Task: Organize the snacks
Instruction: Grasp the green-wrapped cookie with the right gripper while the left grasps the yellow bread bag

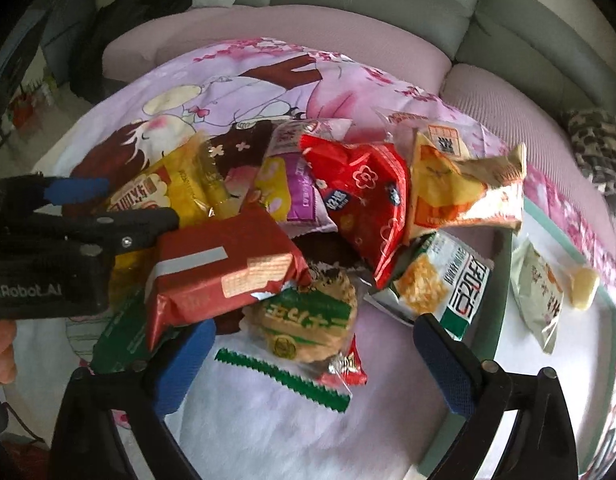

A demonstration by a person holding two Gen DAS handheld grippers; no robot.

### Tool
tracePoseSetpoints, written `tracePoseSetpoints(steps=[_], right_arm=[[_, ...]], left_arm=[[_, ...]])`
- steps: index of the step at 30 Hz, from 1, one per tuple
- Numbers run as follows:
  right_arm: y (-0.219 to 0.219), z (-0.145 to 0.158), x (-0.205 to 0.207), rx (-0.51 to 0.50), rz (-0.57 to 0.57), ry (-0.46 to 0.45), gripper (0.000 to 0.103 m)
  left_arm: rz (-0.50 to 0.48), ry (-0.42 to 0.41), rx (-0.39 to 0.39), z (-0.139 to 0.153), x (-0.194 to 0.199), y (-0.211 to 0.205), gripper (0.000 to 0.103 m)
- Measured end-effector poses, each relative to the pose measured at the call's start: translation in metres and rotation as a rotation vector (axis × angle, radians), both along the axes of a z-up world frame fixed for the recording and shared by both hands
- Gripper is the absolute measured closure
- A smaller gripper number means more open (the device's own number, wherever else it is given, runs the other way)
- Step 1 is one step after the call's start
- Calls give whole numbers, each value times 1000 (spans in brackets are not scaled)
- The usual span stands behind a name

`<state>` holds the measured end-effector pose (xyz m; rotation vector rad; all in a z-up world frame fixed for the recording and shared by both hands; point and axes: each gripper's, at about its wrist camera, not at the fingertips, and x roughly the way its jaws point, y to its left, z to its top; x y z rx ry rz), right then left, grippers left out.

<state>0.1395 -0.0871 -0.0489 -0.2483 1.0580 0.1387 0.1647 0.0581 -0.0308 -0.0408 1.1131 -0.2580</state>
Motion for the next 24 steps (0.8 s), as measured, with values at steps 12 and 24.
tracePoseSetpoints(steps=[12, 24], right_arm=[[3, 1, 3, 27, 0, -4, 49], [-8, 8, -10, 96, -7, 3, 50]], left_arm=[[-29, 44, -79, -3, 2, -10, 49], [20, 30, -134, -1, -10, 2, 59]])
